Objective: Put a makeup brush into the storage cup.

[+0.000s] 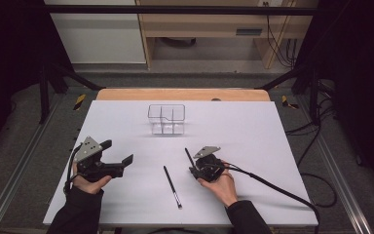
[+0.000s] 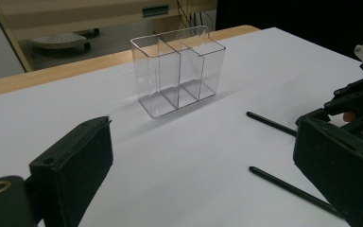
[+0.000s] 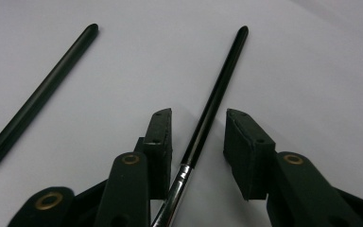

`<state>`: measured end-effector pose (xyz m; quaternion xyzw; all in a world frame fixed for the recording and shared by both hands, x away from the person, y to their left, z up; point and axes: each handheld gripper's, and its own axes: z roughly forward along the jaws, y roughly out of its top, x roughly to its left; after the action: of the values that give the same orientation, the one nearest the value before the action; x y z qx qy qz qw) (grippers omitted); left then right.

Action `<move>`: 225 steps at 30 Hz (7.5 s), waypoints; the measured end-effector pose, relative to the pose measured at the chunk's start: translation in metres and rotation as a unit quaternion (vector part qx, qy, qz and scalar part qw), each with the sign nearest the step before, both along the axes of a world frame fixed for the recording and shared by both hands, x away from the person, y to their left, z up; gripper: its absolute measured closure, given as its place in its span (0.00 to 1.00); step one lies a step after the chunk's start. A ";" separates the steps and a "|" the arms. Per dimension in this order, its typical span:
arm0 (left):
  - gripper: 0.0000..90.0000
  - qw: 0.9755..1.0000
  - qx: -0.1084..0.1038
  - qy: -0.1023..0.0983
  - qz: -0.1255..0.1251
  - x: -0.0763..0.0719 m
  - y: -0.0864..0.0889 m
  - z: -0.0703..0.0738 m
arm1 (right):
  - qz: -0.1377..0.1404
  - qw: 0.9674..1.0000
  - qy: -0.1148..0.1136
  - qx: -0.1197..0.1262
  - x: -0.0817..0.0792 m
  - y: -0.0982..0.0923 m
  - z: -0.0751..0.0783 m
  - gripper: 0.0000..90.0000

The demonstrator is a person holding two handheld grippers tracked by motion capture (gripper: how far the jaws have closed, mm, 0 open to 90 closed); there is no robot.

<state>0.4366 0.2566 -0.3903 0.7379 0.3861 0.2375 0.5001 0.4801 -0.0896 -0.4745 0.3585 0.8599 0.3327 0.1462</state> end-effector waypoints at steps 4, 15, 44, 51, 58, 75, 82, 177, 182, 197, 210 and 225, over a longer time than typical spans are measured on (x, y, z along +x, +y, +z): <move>0.06 1.000 0.001 0.003 -0.001 0.000 -0.001 -0.001 | 0.003 1.000 0.006 0.001 0.000 0.000 0.001 0.79; 0.06 1.000 0.003 0.002 -0.003 0.000 -0.001 -0.001 | 0.005 1.000 0.018 -0.002 0.001 -0.003 0.003 0.88; 0.06 1.000 0.003 0.001 -0.005 0.000 -0.001 -0.001 | 0.009 0.999 0.029 -0.018 0.007 -0.019 0.006 0.93; 0.06 1.000 0.004 0.002 -0.006 0.000 -0.002 -0.001 | 0.005 1.000 0.020 -0.020 0.005 -0.018 0.009 0.86; 0.06 1.000 0.004 0.004 -0.005 0.000 0.000 -0.001 | 0.010 1.000 0.019 -0.022 0.008 -0.021 0.030 0.74; 0.06 1.000 0.006 0.005 -0.008 0.000 0.002 0.001 | 0.064 0.982 0.106 -0.142 0.032 0.011 0.039 0.73; 0.06 1.000 0.005 0.006 -0.008 0.000 0.001 0.000 | 0.062 0.974 0.130 -0.174 0.038 0.017 0.030 0.77; 0.07 0.944 0.271 -0.017 -0.187 -0.001 -0.118 0.026 | 0.166 0.979 0.103 -0.057 -0.002 -0.019 0.094 0.93; 0.07 0.938 0.286 -0.022 -0.196 0.000 -0.126 0.026 | 0.165 0.979 0.112 -0.053 -0.003 -0.019 0.095 0.93; 0.10 0.904 0.364 -0.044 -0.220 -0.002 -0.153 0.020 | 0.179 0.976 0.114 -0.050 -0.002 -0.019 0.095 0.93; 0.16 0.875 0.416 -0.083 -0.234 -0.009 -0.169 0.018 | 0.189 0.974 0.119 -0.047 -0.002 -0.019 0.096 0.93; 0.25 0.840 0.463 -0.129 -0.252 -0.014 -0.184 0.008 | 0.198 0.971 0.127 -0.043 -0.003 -0.016 0.094 0.93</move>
<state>0.4222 0.0721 -0.3827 0.9181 -0.0361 0.3469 0.1882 0.4767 -0.1051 -0.3808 0.2140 0.9389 0.2692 -0.0175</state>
